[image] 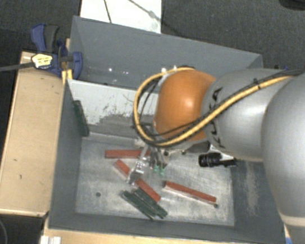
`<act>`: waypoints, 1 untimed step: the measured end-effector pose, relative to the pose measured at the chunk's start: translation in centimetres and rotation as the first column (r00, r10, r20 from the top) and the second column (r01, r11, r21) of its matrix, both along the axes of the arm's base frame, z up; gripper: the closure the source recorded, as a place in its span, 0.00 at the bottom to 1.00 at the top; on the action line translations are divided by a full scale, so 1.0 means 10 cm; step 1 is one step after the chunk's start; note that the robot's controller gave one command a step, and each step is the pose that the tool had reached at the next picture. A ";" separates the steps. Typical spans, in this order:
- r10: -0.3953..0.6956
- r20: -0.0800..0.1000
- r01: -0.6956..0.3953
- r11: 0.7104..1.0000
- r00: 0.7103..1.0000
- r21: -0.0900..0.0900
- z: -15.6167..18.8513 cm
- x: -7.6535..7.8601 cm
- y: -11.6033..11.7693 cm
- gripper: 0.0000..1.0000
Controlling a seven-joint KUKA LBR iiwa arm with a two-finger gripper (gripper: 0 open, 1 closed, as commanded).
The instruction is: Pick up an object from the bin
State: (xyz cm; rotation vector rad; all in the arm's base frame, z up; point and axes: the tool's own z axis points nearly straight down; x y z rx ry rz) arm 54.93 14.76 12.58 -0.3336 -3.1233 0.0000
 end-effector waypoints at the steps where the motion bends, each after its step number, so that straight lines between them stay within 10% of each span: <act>1: 0.003 0.005 -0.003 1.000 1.000 0.001 0.08 -0.05 0.04 0.00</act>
Offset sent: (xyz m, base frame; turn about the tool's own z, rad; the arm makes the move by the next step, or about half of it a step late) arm -0.0074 0.0082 -0.0558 0.0942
